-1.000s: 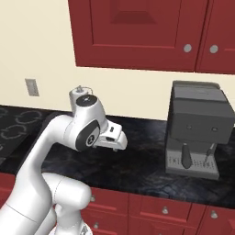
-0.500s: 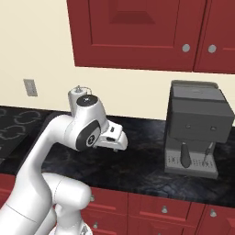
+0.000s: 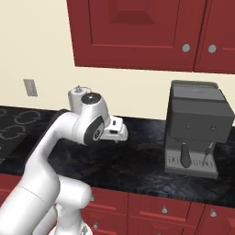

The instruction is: Place the two vegetables and bowl onto the tray for setting up a vegetable dip station.

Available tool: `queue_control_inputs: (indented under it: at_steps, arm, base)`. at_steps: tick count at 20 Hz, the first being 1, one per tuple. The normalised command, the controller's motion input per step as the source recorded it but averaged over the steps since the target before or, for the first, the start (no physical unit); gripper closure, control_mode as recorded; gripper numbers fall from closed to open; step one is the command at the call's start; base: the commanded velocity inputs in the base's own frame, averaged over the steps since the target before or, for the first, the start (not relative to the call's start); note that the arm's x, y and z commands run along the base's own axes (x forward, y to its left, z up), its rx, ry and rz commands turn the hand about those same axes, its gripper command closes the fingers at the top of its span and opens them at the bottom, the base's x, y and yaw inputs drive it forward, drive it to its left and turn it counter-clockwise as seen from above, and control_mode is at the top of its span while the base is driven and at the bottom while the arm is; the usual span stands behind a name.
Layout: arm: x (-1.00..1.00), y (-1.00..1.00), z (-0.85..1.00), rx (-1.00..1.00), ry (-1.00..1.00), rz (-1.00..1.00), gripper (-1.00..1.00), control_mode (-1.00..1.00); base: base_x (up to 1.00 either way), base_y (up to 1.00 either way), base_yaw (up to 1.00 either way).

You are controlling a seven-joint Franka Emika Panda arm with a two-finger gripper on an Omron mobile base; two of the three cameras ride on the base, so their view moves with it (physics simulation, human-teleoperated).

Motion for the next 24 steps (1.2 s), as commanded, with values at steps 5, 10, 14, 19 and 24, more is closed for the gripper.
queue_control_inputs:
  at_steps: [5,10,14,19,24]
  arm:
    - [0.87,0.00,-0.14,0.00,0.00,0.25,-1.00,-1.00]
    - [0.80,0.12,-0.35,-0.01,0.00,0.17,-1.00,-1.00]
    - [0.51,0.16,-0.35,-0.03,0.00,0.08,-1.00,-1.00]
    - [0.48,0.06,-0.28,-0.01,0.00,0.06,-1.00,-1.00]
    - [0.35,0.02,-0.25,-0.03,0.00,0.02,-1.00,-1.00]
  base:
    - [0.00,0.00,0.00]
    - [0.00,0.00,0.00]
    - [0.00,0.00,0.00]
    - [0.00,0.00,0.00]
    - [0.00,0.00,0.00]
